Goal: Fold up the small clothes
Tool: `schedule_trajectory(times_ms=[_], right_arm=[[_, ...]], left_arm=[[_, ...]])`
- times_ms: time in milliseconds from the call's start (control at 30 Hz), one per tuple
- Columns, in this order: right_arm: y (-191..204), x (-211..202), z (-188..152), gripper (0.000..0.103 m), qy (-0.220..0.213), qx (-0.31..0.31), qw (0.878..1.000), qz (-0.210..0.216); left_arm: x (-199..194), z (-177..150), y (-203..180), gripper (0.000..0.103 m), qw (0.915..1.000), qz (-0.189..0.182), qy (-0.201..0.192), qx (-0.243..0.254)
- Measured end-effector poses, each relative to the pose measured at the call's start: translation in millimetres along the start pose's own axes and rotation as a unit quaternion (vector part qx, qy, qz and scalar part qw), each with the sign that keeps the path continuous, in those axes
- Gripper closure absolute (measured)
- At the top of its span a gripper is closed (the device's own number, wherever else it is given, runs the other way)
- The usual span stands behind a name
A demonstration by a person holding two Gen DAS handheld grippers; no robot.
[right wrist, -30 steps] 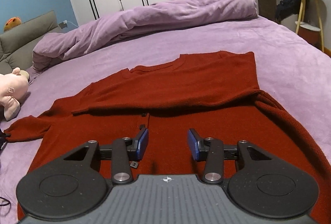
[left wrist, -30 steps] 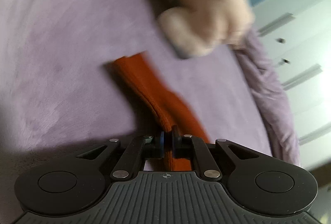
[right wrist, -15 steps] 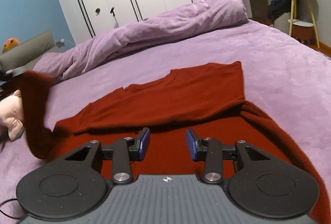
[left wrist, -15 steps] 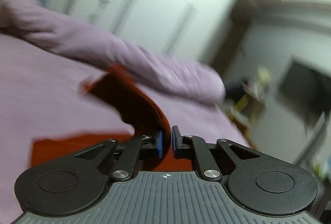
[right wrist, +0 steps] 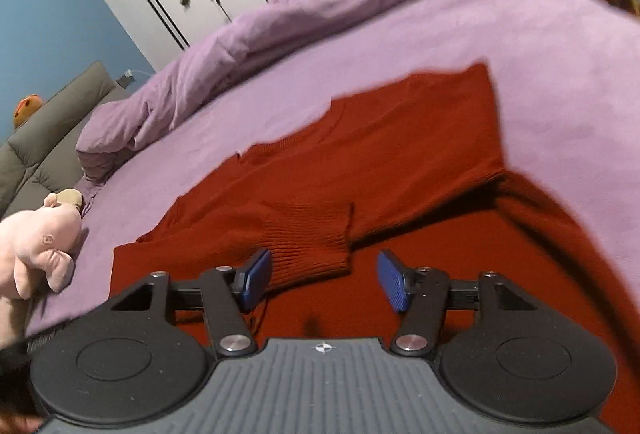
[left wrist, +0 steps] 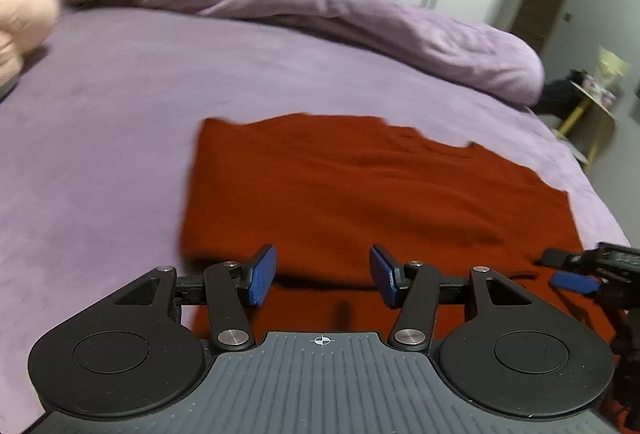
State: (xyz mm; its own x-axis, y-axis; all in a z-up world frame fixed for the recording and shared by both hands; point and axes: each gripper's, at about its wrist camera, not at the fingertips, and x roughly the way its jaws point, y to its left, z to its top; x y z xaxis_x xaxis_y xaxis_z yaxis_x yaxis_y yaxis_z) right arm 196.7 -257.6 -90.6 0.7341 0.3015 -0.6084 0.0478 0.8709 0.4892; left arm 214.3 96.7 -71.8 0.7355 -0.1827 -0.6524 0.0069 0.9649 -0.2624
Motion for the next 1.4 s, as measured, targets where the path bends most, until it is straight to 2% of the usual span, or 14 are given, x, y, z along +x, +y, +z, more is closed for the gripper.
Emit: schedule_trajectory(times_ms=[133,167,233,300,433,567,633,733,867,1000,1100,1167,1333,1400], right_arm=[[1,41,4,0.046,0.031,0.023,0.999,-0.002],[4,45,4,0.052,0.028,0.02,0.999,0.002],[12,52,6,0.089,0.036,0.011,0.999,0.007],[23,49,10,0.091,0.043,-0.008,0.999,0.009],[54,2,35,0.092,-0.076,-0.108,0.991,0.011],[60,-12,55,0.092,-0.172,-0.199,0.959,-0.103],[45,1,61,0.092,-0.159,-0.211,0.952,-0.152],[13,29,62,0.092,-0.079,-0.179,0.965,-0.173],[-22,35,56,0.088,-0.042,-0.112,0.983,-0.139],[-52,34,61,0.064,-0.022,-0.016,0.996,-0.082],[-61,39,65,0.068,-0.023,0.024,0.998,-0.057],[-52,47,68,0.098,-0.02,-0.001,0.997,-0.072],[-8,34,68,0.098,-0.128,-0.183,0.965,-0.135],[-8,48,64,0.098,-0.116,-0.23,0.949,-0.18]], left_arm=[[-9,-8,18,0.045,0.9998,0.011,0.006,-0.014],[-13,-12,20,0.045,0.9998,0.013,0.007,-0.013],[-14,-14,21,0.045,0.9998,0.017,0.009,-0.007],[-12,-16,20,0.044,0.9997,0.022,0.009,0.003],[-3,-9,18,0.044,0.9995,0.029,0.011,0.004],[6,-3,10,0.042,0.9995,0.03,0.003,0.009],[14,-1,4,0.042,0.9992,0.035,0.009,0.019],[24,2,-1,0.042,0.9988,0.038,0.018,0.025],[30,5,1,0.041,0.9985,0.044,0.019,0.027],[32,6,2,0.041,0.9985,0.045,0.023,0.021],[30,8,-2,0.041,0.9983,0.048,0.018,0.027],[27,13,-5,0.041,0.9983,0.049,0.003,0.032],[36,28,-14,0.04,0.997,0.064,-0.006,0.044],[44,30,-16,0.04,0.9966,0.067,0.0,0.048]])
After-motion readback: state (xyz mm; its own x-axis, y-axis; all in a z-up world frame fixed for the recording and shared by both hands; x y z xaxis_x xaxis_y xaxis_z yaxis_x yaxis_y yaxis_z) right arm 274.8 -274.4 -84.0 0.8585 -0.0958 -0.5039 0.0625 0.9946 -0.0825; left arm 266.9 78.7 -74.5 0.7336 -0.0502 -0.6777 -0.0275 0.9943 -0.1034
